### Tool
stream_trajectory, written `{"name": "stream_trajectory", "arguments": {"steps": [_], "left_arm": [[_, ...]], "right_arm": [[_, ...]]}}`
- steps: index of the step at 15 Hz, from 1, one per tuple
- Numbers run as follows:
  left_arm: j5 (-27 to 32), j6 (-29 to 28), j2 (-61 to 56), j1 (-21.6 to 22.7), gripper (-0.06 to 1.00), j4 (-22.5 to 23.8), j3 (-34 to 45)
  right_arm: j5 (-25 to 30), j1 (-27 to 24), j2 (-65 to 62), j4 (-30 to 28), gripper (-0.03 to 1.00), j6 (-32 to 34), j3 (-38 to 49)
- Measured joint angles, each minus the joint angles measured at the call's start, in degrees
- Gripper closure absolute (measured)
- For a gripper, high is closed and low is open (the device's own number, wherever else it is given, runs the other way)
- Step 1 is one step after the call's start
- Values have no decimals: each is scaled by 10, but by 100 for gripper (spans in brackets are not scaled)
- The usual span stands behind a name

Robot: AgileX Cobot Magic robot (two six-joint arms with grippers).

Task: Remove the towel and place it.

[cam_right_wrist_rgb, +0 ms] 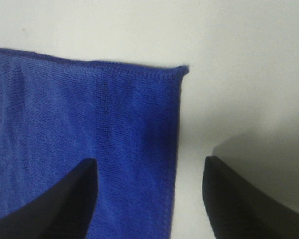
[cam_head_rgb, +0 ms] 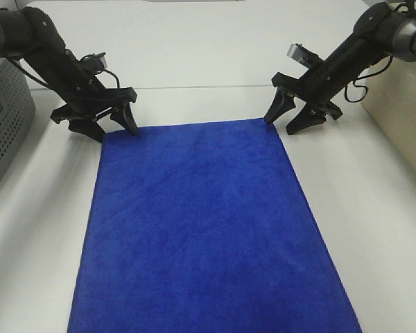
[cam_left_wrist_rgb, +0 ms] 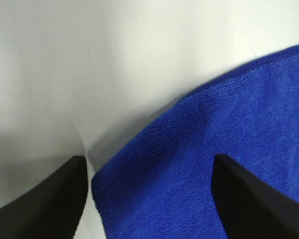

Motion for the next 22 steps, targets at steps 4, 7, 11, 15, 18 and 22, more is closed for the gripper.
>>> {"name": "stream_trajectory", "arguments": {"steps": [4, 7, 11, 15, 18, 22], "left_arm": [[0, 7, 2, 0, 27, -7, -3], [-1, 13, 2, 0, 28, -11, -3], [-2, 16, 3, 0, 28, -32, -3], [-14, 21, 9, -1, 44, -48, -3], [-23, 30, 14, -1, 66, -54, -3], [-28, 44, 16, -1, 91, -56, -2]], "right_arm": [[0, 0, 7, 21, 35, -5, -2], [1, 0, 15, 40, 35, -10, -3], [1, 19, 28, 65, 37, -15, -8], [-9, 26, 32, 63, 50, -15, -8], [-19, 26, 33, 42, 72, -15, -8], [-30, 26, 34, 34, 95, -19, -8]]}}
